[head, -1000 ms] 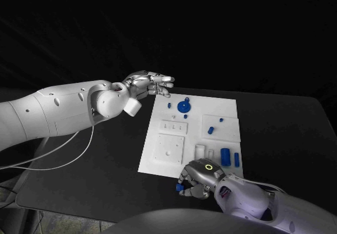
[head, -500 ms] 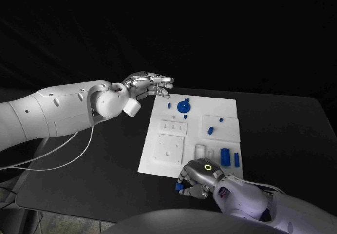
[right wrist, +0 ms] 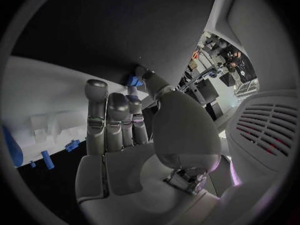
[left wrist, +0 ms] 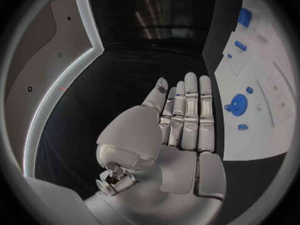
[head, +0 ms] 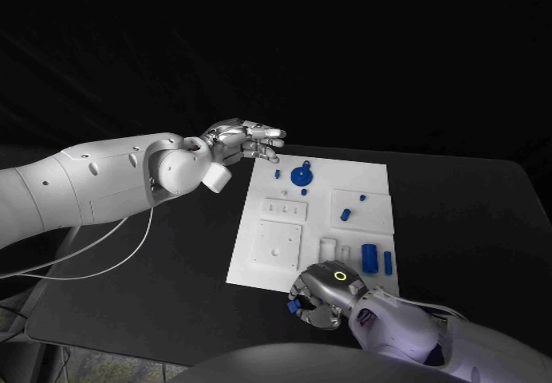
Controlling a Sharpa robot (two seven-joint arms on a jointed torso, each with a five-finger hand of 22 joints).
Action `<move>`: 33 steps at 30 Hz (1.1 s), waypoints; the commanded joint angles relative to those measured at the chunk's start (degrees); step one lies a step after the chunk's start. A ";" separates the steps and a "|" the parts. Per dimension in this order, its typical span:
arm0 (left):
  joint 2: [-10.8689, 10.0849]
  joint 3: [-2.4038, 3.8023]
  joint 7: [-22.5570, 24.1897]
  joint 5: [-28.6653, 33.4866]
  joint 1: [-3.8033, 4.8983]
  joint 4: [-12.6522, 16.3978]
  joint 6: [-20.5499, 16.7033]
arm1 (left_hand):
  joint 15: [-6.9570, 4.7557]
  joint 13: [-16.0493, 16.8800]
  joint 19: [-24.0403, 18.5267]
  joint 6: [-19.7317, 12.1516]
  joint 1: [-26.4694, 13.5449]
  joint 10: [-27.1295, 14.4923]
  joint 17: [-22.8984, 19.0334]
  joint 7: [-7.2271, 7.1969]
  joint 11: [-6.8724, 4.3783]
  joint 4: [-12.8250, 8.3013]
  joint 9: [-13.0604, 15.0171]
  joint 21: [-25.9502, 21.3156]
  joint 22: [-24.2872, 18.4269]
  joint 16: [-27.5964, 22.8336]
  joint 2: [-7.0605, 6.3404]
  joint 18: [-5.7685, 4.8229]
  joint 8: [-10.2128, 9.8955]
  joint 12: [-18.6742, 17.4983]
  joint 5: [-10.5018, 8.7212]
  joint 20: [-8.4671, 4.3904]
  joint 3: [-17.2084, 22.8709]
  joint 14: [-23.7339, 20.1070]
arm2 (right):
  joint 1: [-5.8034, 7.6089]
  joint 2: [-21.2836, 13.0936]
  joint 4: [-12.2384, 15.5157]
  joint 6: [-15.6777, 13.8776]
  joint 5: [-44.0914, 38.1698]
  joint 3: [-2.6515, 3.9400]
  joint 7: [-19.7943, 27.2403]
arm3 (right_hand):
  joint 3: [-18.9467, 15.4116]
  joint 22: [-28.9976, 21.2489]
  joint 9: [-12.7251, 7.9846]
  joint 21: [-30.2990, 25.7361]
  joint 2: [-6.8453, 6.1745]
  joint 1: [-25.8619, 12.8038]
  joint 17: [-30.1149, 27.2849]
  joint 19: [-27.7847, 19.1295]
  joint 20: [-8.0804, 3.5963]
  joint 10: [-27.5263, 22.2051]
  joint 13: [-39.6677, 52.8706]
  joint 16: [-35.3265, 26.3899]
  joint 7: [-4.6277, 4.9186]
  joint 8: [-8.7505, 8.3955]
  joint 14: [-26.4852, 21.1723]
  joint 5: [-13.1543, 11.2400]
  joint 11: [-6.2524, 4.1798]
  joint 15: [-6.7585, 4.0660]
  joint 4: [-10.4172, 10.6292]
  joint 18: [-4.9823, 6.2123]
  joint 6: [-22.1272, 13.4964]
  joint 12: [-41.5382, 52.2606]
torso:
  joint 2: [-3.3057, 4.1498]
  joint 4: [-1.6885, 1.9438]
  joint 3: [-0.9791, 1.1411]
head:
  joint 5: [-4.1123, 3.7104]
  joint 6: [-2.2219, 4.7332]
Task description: Assemble the parts on the task board
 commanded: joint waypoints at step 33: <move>-0.28 -0.02 -0.63 -0.68 0.01 0.32 0.72 | 0.37 -0.02 0.45 -0.47 -0.05 -0.52 -0.11 0.25 -0.05 0.18 -0.15 -0.43 -0.17 -0.42 -0.70 -0.81 0.14 0.06 0.23 -0.13 -0.20 0.03 | -0.01 -0.27 -0.67 0.57 1.19 0.03 1.77 | -6.94 3.44 -0.12 -2.05 -0.31 -1.29 -0.53 2.40 0.36 -1.41 -1.56 -1.16 0.65 0.06 -0.57 2.15 0.56 0.34 -0.19 -0.06 -4.84 -1.66 | -0.01 0.00 -0.02 | 0.29 -0.25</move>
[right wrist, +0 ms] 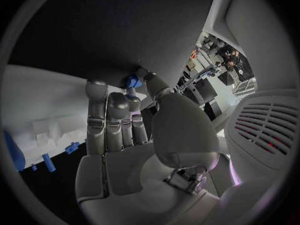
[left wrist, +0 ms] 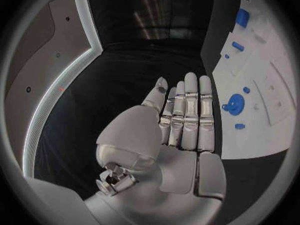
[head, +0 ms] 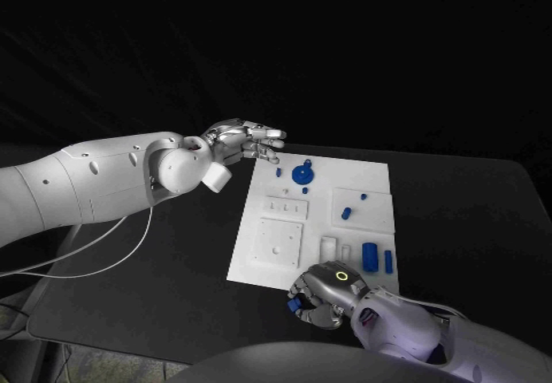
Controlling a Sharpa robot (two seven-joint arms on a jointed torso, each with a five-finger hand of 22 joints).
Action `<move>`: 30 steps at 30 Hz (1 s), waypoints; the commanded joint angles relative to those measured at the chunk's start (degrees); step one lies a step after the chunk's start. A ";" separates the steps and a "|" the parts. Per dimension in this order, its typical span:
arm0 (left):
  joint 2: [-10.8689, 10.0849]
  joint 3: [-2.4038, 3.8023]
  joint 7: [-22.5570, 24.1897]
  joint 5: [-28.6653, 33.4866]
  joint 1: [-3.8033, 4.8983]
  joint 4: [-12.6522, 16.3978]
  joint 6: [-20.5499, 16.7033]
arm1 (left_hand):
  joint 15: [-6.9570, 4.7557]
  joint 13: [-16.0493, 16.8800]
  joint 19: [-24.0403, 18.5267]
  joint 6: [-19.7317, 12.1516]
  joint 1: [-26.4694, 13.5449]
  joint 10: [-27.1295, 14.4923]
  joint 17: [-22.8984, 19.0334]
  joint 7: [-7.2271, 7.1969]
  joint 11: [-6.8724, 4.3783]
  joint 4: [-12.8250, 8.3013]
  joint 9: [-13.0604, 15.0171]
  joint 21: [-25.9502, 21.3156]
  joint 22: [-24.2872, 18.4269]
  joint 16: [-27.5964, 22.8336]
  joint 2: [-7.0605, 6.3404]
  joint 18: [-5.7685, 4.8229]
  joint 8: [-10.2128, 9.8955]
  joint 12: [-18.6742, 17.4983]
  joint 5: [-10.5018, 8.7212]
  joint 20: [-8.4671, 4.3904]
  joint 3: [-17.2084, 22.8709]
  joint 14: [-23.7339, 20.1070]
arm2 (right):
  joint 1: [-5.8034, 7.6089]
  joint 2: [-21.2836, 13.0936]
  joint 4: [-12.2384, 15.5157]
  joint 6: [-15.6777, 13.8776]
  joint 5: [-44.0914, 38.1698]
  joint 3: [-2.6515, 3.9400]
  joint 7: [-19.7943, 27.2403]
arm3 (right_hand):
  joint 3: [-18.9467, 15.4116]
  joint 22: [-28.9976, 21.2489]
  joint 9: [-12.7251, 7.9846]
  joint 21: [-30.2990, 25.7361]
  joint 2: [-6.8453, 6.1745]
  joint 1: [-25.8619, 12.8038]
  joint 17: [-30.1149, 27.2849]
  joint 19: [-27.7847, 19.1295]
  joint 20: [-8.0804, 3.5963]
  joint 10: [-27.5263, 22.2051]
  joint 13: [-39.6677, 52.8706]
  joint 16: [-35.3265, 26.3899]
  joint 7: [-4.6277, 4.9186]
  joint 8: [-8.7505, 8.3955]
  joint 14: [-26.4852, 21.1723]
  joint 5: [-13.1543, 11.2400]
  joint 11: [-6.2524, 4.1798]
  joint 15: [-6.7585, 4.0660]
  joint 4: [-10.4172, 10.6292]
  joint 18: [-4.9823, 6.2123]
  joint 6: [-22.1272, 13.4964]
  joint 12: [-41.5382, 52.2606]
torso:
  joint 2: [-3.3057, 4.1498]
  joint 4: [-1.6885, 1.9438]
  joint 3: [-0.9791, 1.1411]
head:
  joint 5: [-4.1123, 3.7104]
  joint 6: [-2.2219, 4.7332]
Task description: Assemble the parts on the task board
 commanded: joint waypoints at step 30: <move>0.06 0.02 0.05 -0.42 0.02 0.22 0.75 | 0.36 -0.02 0.47 -0.15 0.29 -0.50 -0.06 0.02 -0.06 0.08 -0.03 -0.21 -0.06 -0.19 -0.43 -0.79 0.16 0.07 0.23 -0.14 -0.15 0.03 | 0.02 1.08 -2.18 2.05 -1.96 -0.62 0.10 | 0.59 3.63 0.01 0.64 0.94 0.05 0.33 2.29 -0.06 0.26 0.54 0.24 -1.34 -0.08 -0.01 -2.72 -0.38 -0.06 1.32 -0.68 5.63 0.54 | -0.01 0.01 -0.01 | 0.19 -0.26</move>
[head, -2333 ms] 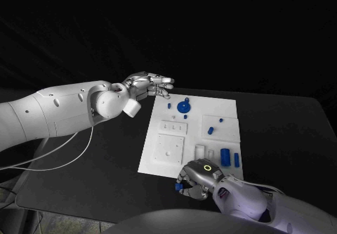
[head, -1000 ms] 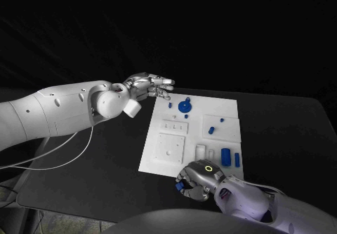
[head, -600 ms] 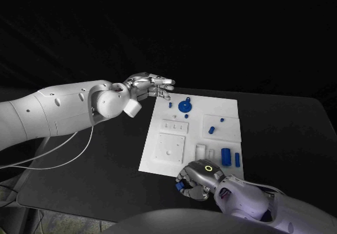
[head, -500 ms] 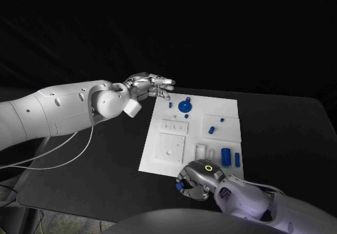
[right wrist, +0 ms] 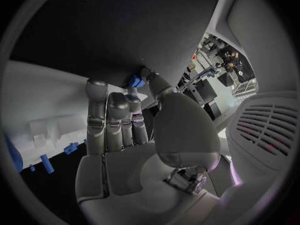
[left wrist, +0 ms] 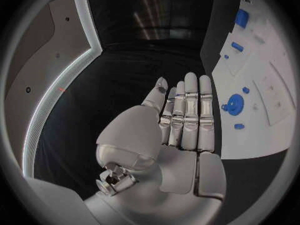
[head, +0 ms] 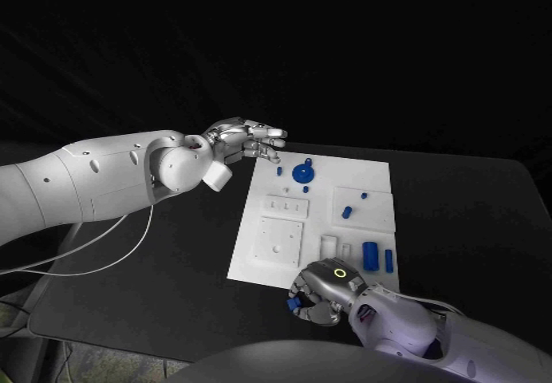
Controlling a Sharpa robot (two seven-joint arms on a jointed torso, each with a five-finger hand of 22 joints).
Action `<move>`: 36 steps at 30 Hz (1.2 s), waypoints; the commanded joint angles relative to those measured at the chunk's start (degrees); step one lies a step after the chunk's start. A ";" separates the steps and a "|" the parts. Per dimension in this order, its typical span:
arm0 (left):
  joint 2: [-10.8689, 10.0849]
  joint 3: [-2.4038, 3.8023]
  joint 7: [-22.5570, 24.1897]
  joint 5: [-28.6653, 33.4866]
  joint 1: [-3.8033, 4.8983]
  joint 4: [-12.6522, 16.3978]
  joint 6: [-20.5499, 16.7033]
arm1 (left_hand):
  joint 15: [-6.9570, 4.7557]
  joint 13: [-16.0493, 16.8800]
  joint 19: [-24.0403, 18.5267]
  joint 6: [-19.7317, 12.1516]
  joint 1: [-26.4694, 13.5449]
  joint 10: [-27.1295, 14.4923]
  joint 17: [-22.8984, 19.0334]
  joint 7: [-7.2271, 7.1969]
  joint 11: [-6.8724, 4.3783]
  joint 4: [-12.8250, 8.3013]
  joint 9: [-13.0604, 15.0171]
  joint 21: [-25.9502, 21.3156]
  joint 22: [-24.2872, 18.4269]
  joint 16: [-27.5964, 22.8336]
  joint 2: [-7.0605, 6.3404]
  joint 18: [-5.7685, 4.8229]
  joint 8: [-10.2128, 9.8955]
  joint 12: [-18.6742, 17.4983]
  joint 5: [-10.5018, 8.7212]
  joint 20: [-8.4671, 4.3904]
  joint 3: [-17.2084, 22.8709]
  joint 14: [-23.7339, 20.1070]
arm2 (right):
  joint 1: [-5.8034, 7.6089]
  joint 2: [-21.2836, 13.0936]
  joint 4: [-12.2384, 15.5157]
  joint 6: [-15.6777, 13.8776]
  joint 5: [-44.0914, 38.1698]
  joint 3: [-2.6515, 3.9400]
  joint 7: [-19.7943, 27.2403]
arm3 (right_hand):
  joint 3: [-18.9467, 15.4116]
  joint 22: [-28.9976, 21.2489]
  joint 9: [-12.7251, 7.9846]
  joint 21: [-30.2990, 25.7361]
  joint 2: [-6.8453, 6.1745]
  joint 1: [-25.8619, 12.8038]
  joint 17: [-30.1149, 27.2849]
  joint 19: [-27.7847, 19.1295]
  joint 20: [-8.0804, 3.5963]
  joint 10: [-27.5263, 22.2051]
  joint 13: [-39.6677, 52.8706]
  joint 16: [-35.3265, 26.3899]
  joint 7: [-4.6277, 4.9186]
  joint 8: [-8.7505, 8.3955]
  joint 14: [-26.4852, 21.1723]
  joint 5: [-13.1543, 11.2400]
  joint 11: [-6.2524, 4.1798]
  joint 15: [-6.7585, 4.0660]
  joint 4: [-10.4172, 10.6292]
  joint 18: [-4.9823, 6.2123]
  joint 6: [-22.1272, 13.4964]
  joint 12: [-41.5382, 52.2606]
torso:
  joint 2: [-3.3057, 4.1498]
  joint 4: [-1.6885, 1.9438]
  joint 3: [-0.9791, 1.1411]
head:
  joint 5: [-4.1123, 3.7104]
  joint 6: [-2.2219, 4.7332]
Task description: Assemble the parts on the task board
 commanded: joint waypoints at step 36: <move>0.04 0.02 0.31 -1.75 0.03 -0.13 -0.01 | 0.25 -0.01 0.27 -0.34 0.13 0.29 -0.01 0.03 -0.29 0.16 -0.07 -0.19 0.01 -0.11 -0.38 -0.84 0.15 0.09 0.24 0.00 -0.15 0.16 | -0.16 -1.78 2.61 -11.18 1.57 -0.86 0.92 | 0.48 3.91 -0.04 3.62 -0.67 -2.12 1.52 2.85 -0.80 1.94 1.65 1.25 -0.85 0.09 0.67 9.34 -1.07 -0.82 5.11 -0.89 2.43 1.32 | -0.01 -0.05 0.12 | -0.45 1.07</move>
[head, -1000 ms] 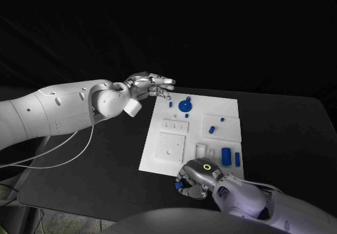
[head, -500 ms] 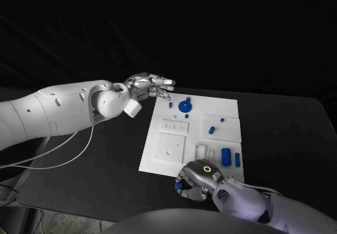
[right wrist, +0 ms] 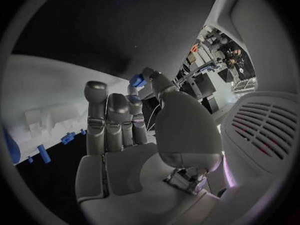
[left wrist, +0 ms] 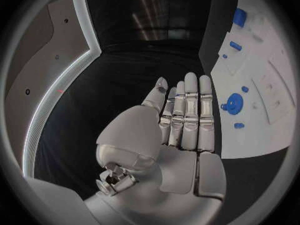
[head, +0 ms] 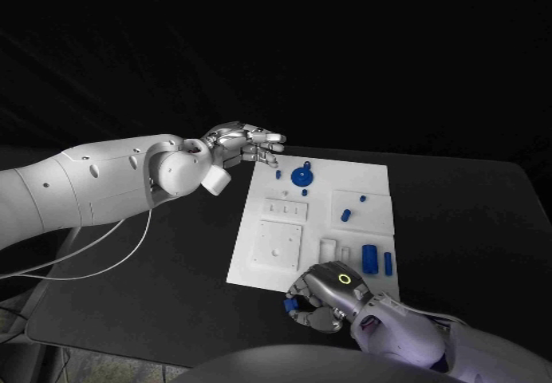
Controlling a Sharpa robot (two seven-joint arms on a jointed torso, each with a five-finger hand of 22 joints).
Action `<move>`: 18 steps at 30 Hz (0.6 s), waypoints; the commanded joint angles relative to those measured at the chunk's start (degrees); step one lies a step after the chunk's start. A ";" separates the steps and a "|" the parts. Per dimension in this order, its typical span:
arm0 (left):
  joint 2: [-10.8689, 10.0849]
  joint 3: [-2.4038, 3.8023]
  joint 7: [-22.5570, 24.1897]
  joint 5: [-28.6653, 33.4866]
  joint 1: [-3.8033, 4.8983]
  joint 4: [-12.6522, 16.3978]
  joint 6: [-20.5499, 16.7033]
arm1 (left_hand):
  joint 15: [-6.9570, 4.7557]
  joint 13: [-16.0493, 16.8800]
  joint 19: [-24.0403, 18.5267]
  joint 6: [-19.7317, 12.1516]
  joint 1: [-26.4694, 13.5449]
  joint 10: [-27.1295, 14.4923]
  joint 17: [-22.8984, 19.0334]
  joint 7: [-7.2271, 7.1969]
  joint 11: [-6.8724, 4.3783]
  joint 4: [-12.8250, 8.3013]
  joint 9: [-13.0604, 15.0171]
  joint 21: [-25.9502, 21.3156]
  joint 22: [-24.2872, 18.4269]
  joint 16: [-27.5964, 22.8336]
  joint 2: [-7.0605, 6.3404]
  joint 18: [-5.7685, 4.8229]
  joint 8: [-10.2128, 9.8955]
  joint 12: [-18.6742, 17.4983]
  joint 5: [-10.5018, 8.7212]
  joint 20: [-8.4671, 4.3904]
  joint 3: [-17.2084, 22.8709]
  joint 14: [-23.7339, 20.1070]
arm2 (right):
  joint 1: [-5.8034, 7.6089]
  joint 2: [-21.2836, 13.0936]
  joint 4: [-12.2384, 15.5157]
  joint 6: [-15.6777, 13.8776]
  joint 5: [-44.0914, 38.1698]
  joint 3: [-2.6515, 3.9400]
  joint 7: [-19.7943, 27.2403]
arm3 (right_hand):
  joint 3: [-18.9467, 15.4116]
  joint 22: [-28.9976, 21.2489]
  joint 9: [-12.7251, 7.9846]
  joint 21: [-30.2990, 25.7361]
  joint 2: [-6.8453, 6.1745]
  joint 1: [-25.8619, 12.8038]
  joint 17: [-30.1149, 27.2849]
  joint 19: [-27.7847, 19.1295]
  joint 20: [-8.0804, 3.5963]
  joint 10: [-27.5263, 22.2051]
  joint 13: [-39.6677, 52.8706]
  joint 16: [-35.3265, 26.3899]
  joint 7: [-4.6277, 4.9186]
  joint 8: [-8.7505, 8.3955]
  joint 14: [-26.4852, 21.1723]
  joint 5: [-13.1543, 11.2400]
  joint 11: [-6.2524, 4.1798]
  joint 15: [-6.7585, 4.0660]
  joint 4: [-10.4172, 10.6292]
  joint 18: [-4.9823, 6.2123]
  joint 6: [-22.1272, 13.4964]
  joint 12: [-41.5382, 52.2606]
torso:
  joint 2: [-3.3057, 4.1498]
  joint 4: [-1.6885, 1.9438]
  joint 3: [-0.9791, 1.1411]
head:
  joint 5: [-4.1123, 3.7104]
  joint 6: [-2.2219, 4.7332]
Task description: Assemble the parts on the task board
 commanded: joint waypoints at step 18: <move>0.30 -0.15 -4.44 -10.48 0.02 -0.37 2.92 | -2.80 1.14 5.34 0.97 -6.40 11.78 4.01 -1.55 -3.72 7.10 0.28 1.86 0.67 7.79 -4.56 -1.70 0.44 3.33 0.31 -2.67 -2.88 6.08 | 4.01 -4.69 2.39 -0.80 19.45 8.61 2.82 | -1.79 3.95 0.06 0.35 0.59 0.02 0.26 2.75 -0.43 0.07 0.62 -0.31 0.01 0.31 0.16 -0.15 -0.01 -0.40 1.47 -0.70 -0.25 -0.16 | -0.17 -0.17 -0.11 | -2.63 6.50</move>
